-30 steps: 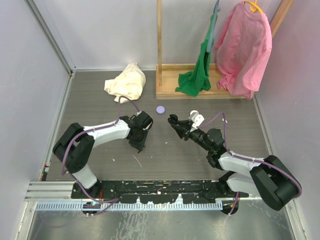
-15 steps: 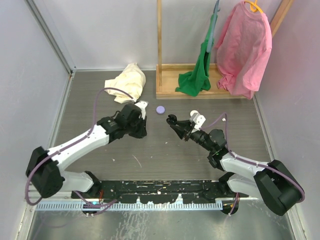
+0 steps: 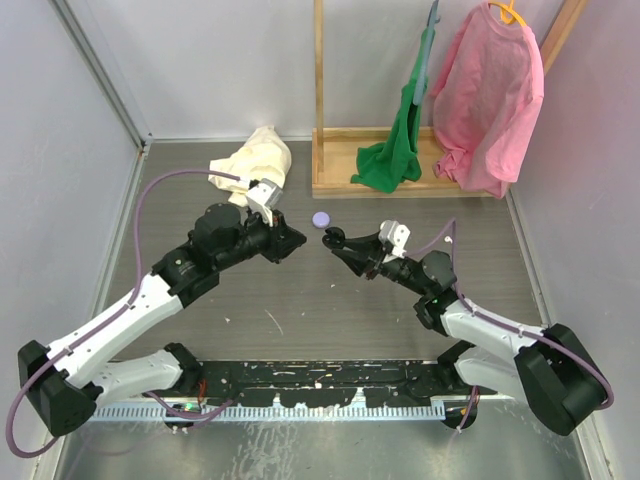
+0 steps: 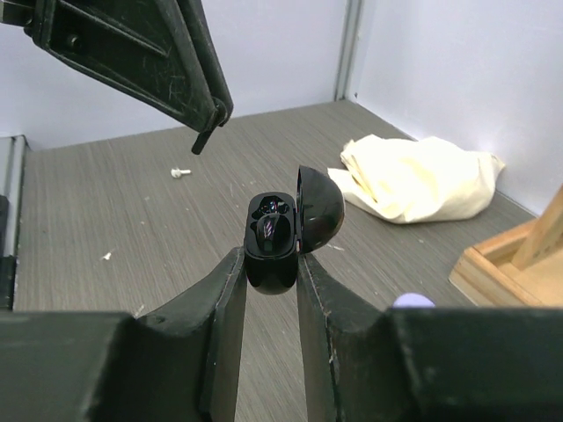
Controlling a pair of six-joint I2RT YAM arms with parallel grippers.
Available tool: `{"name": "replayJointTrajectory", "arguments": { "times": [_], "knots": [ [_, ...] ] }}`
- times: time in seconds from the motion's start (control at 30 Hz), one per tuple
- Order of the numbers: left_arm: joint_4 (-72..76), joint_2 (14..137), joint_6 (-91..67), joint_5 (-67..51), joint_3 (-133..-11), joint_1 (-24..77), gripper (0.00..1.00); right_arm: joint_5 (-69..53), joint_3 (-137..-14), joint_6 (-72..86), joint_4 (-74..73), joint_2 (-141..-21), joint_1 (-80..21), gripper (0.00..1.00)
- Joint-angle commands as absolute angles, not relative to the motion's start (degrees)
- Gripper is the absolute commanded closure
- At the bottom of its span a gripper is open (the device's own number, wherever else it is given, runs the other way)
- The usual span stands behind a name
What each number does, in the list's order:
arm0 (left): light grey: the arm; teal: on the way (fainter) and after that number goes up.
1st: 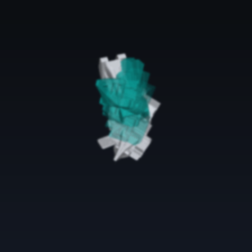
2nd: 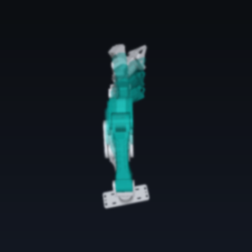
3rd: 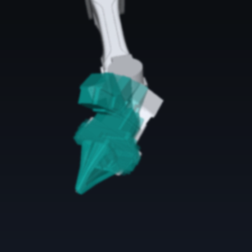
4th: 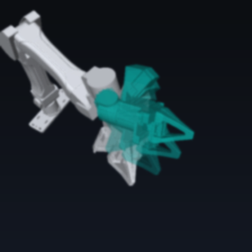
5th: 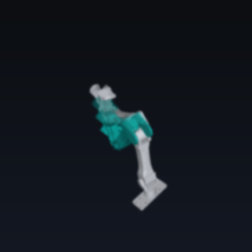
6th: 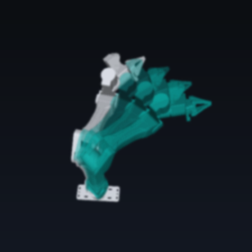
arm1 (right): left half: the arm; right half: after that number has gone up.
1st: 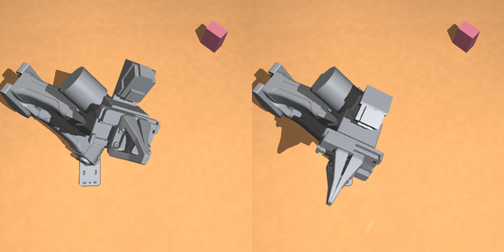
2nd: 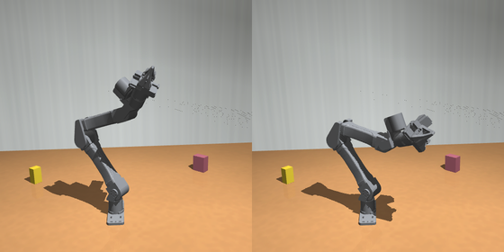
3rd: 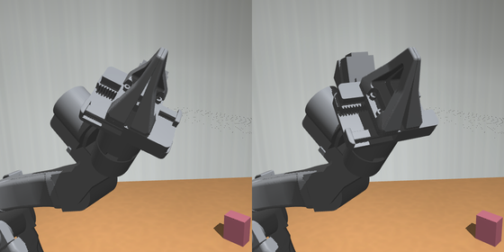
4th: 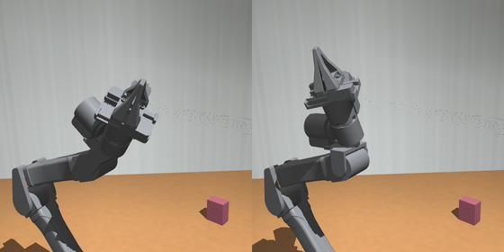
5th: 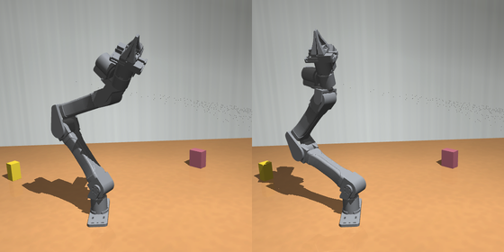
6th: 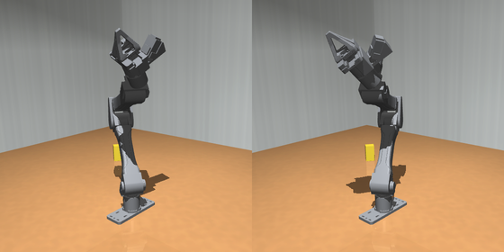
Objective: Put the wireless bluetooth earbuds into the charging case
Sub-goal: Pick up the earbud from the center of the board, then place the earbud in the charging case.
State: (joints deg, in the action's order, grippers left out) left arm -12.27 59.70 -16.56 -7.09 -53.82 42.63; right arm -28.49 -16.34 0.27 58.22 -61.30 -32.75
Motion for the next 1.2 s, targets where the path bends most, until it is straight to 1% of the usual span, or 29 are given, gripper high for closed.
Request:
{"name": "replayJointTrajectory", "arguments": {
  "times": [0.0,0.17,0.43,0.7,1.17],
  "knots": [
    [0.7,56.5,-15.7,-14.2,-52.6,42.5,0.94,-32.8,-20.3,3.4,61.6,-59.4,-32.5,0.99],
    [10.4,54.6,-17.4,-18.6,-49.7,42.4,0.94,-35.0,-21.5,5.4,62.9,-59.0,-32.4,0.99],
    [21.2,55.7,-19.2,-23.2,-47.5,42.4,0.92,-37.8,-22.6,8.3,66.0,-59.2,-32.5,0.99],
    [24.9,58.7,-21.0,-26.2,-46.8,42.5,0.92,-38.1,-22.3,9.7,67.7,-58.8,-32.4,0.99],
    [26.6,58.8,-22.5,-26.2,-43.5,42.5,0.92,-36.9,-22.1,10.7,69.1,-57.4,-32.4,0.99]
  ]
}}
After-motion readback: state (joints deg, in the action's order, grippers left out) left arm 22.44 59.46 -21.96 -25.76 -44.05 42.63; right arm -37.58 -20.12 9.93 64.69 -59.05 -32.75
